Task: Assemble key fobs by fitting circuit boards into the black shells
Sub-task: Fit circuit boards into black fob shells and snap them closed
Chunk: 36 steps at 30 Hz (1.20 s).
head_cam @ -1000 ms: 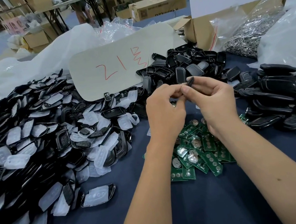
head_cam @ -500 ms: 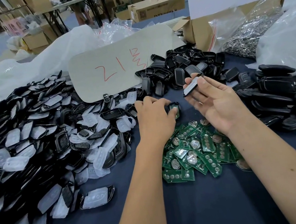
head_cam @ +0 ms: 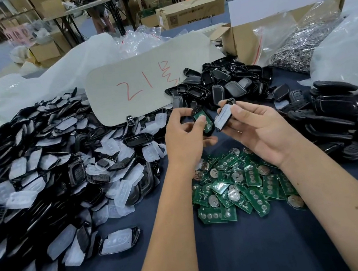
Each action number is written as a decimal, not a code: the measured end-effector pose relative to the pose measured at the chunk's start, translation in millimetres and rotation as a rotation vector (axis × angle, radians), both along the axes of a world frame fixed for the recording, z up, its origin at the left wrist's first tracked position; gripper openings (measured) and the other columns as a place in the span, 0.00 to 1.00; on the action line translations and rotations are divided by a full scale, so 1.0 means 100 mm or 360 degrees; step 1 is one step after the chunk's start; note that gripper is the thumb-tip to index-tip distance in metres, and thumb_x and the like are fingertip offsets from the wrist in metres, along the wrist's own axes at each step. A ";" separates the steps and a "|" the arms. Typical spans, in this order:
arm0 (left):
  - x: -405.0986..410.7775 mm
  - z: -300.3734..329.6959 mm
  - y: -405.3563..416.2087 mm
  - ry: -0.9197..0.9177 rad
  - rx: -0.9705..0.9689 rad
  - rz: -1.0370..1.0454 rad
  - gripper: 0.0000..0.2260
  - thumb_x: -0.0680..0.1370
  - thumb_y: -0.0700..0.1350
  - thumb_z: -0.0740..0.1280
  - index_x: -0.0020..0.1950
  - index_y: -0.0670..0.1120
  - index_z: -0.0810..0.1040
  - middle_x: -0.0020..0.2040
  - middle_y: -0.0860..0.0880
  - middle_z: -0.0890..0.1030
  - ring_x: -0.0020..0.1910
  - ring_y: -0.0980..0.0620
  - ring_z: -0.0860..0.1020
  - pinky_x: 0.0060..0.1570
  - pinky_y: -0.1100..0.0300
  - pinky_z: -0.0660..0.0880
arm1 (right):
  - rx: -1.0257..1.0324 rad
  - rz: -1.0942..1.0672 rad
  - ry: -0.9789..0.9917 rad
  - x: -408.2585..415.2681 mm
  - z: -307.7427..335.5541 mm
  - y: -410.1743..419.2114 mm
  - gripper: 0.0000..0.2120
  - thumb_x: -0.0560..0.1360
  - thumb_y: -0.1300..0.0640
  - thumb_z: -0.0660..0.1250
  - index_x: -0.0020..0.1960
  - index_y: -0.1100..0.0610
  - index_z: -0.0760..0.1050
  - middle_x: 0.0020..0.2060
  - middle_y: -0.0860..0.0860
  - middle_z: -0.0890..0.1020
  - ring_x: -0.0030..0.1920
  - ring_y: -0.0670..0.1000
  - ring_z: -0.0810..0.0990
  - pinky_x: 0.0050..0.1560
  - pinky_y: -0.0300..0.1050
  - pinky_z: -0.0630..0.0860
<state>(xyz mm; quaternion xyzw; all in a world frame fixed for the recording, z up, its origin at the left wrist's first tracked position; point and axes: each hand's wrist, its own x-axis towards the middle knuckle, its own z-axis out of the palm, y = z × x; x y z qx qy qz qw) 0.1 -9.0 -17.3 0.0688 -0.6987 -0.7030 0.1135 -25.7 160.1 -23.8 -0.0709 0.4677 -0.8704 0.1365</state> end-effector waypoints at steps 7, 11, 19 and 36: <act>-0.01 0.01 0.00 -0.0032 0.0087 -0.0003 0.12 0.81 0.34 0.68 0.57 0.50 0.76 0.39 0.45 0.83 0.28 0.47 0.82 0.36 0.58 0.83 | 0.0068 -0.0055 0.0012 -0.01 0.00 0.01 0.15 0.75 0.58 0.68 0.60 0.60 0.82 0.49 0.52 0.88 0.48 0.48 0.86 0.54 0.43 0.83; -0.01 0.01 0.01 -0.0022 0.0098 -0.0016 0.13 0.80 0.33 0.68 0.57 0.51 0.76 0.37 0.50 0.85 0.29 0.46 0.83 0.35 0.58 0.83 | 0.0090 -0.0065 0.0009 -0.02 0.00 0.00 0.16 0.76 0.58 0.69 0.61 0.62 0.81 0.47 0.52 0.88 0.47 0.47 0.86 0.51 0.42 0.83; 0.02 0.01 0.04 0.0127 -0.0173 0.0007 0.12 0.79 0.37 0.72 0.54 0.54 0.79 0.39 0.47 0.86 0.31 0.45 0.86 0.39 0.52 0.85 | 0.0202 -0.0206 0.0041 -0.01 -0.01 -0.03 0.15 0.75 0.58 0.70 0.59 0.64 0.81 0.38 0.49 0.86 0.42 0.46 0.85 0.53 0.47 0.83; 0.03 -0.06 0.18 0.0290 -0.0798 -0.0163 0.07 0.76 0.40 0.76 0.53 0.45 0.87 0.42 0.51 0.86 0.40 0.52 0.85 0.44 0.50 0.84 | 0.0656 -0.0699 0.0183 0.02 -0.07 -0.13 0.02 0.72 0.54 0.81 0.41 0.48 0.89 0.41 0.55 0.89 0.43 0.55 0.86 0.54 0.62 0.85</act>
